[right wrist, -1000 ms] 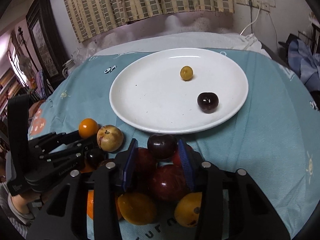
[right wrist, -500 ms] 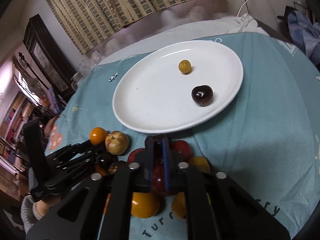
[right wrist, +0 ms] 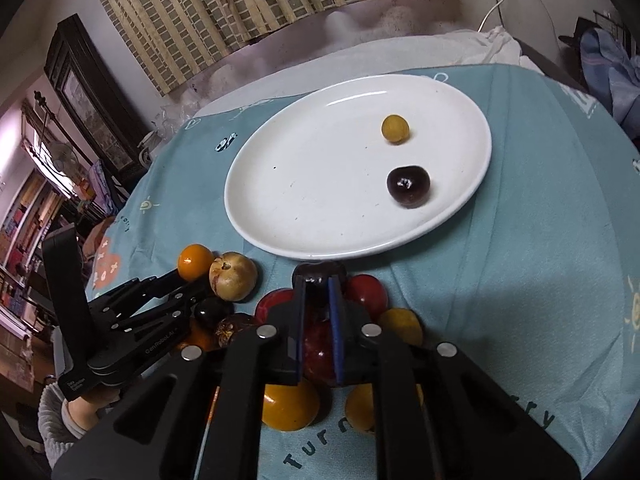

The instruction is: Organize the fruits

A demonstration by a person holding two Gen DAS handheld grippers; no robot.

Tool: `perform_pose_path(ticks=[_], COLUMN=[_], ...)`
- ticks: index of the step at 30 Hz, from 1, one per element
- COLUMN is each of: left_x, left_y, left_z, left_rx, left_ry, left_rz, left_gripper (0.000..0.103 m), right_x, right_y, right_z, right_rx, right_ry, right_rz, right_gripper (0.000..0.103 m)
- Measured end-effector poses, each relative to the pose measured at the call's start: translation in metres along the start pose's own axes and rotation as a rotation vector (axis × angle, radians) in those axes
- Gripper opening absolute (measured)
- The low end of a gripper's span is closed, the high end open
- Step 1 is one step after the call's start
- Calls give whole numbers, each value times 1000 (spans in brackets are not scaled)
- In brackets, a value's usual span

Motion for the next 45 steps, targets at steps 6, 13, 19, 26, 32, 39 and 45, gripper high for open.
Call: perform_pose_path(ticks=[6, 13, 19, 26, 32, 39, 45], left_x=[-1, -2, -2, -1, 0, 0, 1], left_y=[0, -1, -1, -2, -2, -2, -2], left_z=[0, 0, 0, 0, 0, -1, -1], left_rx=[0, 2, 2, 2, 2, 3, 3], left_ry=[0, 4, 3, 1, 1, 1, 2], left_rz=[0, -5, -4, 0, 1, 2, 2], left_gripper=[37, 37, 38, 39, 40, 41, 41], right_x=[-1, -4, -4, -7, -7, 0, 16], right_y=[-3, -1, 9, -7, -20, -23, -25], right_z=[6, 3, 12, 7, 7, 3, -3], right_rx=[13, 53, -26, 23, 60, 124, 169], right_ry=[-1, -2, 21, 15, 36, 144, 208], right_rz=[-11, 7, -23, -24, -45, -73, -15], right_gripper=[12, 24, 56, 54, 48, 42, 31])
Point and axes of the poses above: each gripper's, at about its wrist camera, not at the fingertips, and y roughly against the way its jaws point, x to its left, z to its top, the point moved 10 cm from there along -y, roughly the way its jaws point, and after that the axes turned 8 degrees about z, right-handed, at the moved point
